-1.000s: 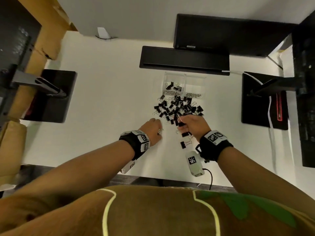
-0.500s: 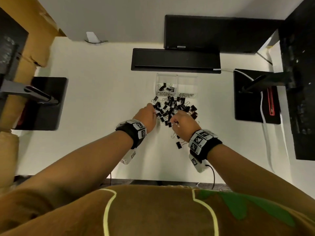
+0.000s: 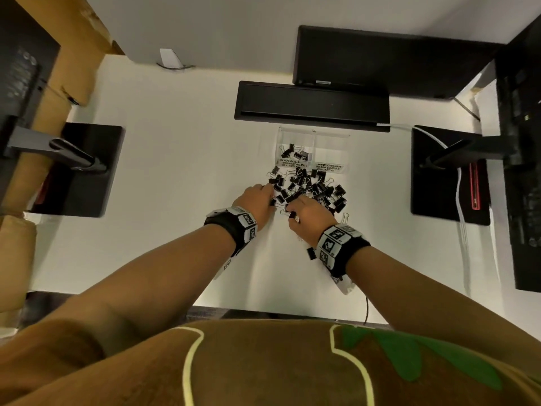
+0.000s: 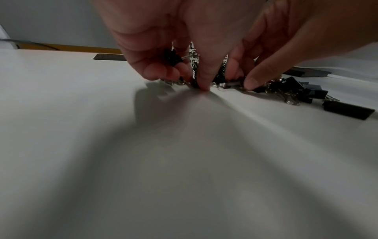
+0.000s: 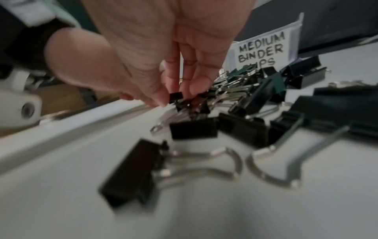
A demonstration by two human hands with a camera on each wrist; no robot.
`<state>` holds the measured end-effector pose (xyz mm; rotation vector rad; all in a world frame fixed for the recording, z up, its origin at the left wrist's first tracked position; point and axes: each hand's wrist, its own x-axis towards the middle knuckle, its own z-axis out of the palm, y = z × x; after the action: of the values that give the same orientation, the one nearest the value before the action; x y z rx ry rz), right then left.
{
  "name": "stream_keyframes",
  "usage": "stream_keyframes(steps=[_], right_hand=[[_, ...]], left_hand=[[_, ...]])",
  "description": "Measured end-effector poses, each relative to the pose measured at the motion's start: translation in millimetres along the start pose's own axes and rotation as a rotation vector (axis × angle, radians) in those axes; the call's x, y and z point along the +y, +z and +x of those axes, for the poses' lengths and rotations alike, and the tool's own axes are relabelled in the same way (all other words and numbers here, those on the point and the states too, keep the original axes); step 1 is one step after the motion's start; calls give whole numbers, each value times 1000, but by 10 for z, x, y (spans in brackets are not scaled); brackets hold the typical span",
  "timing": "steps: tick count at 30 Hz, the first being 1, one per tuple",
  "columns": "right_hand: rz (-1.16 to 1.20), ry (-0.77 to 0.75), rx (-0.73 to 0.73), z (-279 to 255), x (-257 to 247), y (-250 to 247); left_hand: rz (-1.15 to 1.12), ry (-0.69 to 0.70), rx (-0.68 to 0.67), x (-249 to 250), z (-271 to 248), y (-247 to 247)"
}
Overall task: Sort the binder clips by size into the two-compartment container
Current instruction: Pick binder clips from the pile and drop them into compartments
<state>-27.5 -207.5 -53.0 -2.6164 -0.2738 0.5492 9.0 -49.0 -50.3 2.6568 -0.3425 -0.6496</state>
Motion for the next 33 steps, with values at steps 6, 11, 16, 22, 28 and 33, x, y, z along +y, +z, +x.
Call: stream_keyframes(steps=[6,11,16,22,28,33], right_hand=[[412,202,274,215,-45,-588],[290,229,302,629,-46,-1007],[252,202,243,713,-59,-1041],[153,85,55,312,-83,-673],[-102,-9,-214,-55,2,-223],[-151,-38,-207,-61,23,-131]], left_hand=[[-37,1,-51,-48,-79,-6],[-173,-48,-98,-35,-147,-2],[-151,-76,-142,-39,-139,28],[-267,-73,-71,9,-20,-155],[-421,-79,144,292,333,-591],[-309,-50,191,461,628,-720]])
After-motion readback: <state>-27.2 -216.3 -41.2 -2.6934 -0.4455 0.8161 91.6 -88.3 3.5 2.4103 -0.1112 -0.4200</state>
